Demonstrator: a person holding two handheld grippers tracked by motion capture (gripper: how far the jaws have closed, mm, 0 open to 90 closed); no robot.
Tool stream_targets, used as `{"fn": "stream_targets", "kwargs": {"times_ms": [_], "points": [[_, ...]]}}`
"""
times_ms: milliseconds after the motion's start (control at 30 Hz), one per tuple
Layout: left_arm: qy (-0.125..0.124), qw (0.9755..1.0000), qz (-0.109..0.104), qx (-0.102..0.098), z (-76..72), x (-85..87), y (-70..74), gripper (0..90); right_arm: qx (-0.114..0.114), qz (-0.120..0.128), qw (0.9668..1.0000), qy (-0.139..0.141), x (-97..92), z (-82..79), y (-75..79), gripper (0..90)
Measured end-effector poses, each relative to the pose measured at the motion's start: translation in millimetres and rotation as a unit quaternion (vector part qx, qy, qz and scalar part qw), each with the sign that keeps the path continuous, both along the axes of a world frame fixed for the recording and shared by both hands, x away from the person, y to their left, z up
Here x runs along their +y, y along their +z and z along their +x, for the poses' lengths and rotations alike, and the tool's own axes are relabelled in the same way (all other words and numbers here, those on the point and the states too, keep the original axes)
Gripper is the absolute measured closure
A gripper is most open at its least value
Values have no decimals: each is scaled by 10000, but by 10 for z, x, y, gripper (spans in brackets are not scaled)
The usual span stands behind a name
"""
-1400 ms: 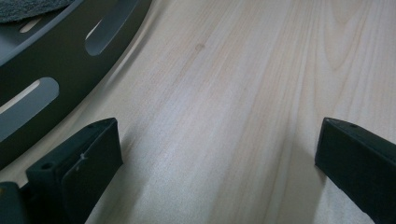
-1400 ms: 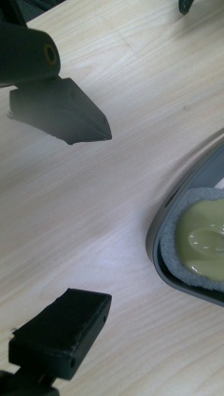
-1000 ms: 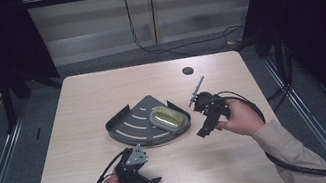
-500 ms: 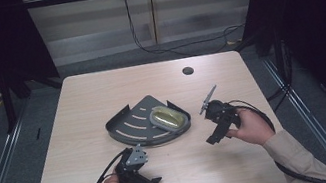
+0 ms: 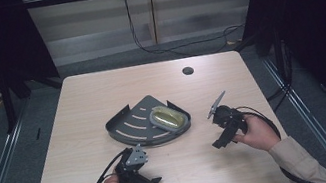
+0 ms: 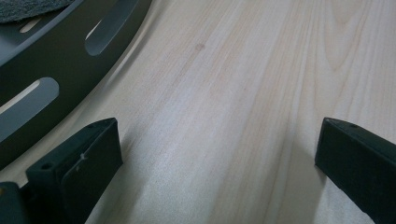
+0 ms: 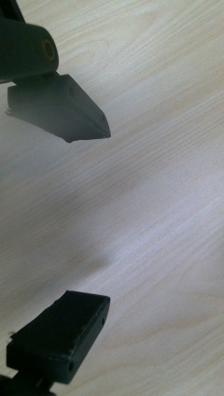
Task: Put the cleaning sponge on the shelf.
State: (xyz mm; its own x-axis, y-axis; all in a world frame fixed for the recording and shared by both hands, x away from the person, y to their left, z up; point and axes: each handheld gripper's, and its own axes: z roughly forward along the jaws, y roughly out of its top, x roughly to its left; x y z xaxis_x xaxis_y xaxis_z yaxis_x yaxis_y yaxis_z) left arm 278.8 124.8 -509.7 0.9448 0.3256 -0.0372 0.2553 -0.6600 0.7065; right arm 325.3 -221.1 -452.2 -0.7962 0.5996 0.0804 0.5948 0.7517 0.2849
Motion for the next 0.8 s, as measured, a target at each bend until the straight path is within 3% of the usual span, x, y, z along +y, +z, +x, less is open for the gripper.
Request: {"fn": "stream_targets", "kwargs": {"times_ms": [800], "points": [[-1,10000,4,0,0,0,1,0,25,-104,9999,99,-122,-125,-254,145]]}}
